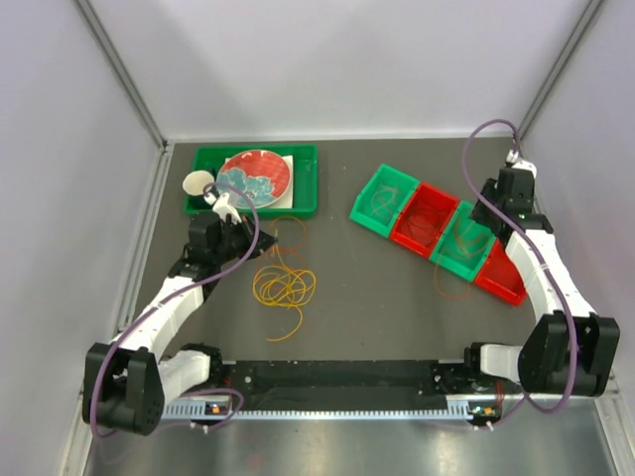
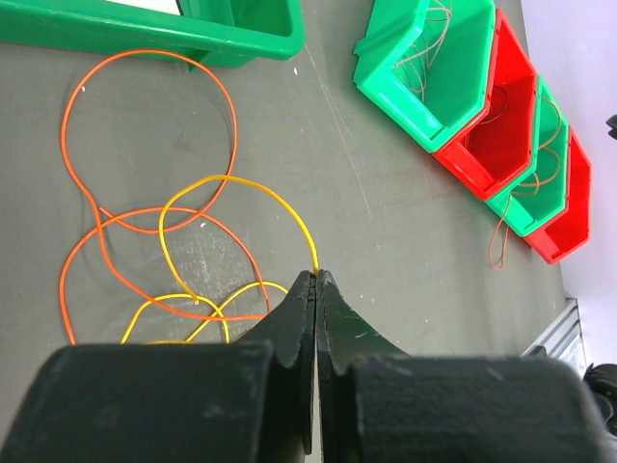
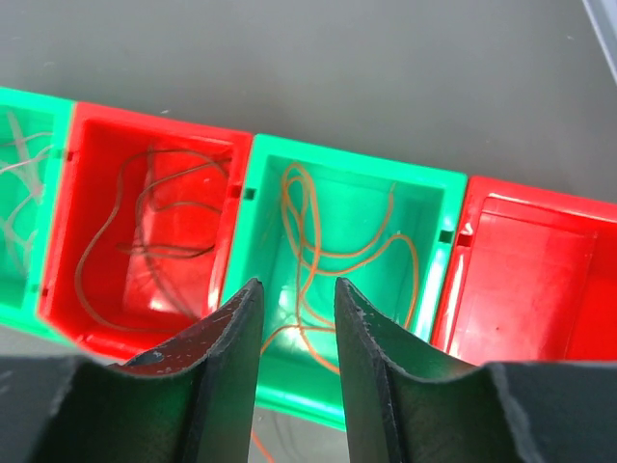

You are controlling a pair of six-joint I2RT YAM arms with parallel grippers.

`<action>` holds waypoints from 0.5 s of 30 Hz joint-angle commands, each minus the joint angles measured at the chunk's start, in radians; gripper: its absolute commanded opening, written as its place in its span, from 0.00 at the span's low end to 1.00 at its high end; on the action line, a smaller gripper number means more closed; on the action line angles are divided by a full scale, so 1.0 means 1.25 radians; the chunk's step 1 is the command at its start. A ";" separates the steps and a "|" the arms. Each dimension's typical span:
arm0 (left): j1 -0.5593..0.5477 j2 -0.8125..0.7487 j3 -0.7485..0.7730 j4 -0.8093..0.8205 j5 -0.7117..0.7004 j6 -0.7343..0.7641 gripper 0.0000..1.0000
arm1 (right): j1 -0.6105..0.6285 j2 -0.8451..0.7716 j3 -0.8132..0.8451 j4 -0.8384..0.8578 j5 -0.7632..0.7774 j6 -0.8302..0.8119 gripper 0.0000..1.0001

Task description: Untangle the cables

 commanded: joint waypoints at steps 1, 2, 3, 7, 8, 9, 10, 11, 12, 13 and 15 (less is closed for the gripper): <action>-0.002 -0.021 0.021 0.029 0.001 0.012 0.00 | 0.030 -0.091 -0.026 -0.017 -0.047 -0.011 0.36; -0.003 -0.020 0.023 0.030 0.001 0.012 0.00 | 0.046 -0.106 -0.039 -0.014 -0.046 -0.015 0.36; -0.003 -0.019 0.024 0.029 0.001 0.011 0.00 | 0.053 -0.120 -0.070 -0.012 -0.040 -0.022 0.36; -0.003 -0.018 0.021 0.029 0.002 0.008 0.00 | 0.170 -0.177 -0.129 -0.014 -0.005 0.001 0.37; -0.003 -0.018 0.023 0.029 0.002 0.008 0.00 | 0.180 -0.178 -0.137 -0.034 -0.005 0.010 0.37; -0.002 -0.019 0.023 0.030 0.002 0.008 0.00 | 0.186 -0.177 -0.141 -0.043 -0.009 0.027 0.37; -0.002 -0.018 0.023 0.030 0.002 0.007 0.00 | 0.189 -0.176 -0.145 -0.052 -0.015 0.039 0.38; -0.002 -0.019 0.023 0.030 0.002 0.007 0.00 | 0.192 -0.167 -0.152 -0.070 -0.023 0.051 0.38; -0.003 -0.020 0.024 0.030 0.001 0.007 0.00 | 0.192 -0.162 -0.155 -0.077 -0.041 0.076 0.38; -0.002 -0.020 0.024 0.030 0.001 0.007 0.00 | 0.193 -0.155 -0.160 -0.083 -0.048 0.087 0.38; -0.002 -0.019 0.025 0.030 0.001 0.006 0.00 | 0.199 -0.135 -0.177 -0.082 -0.055 0.100 0.38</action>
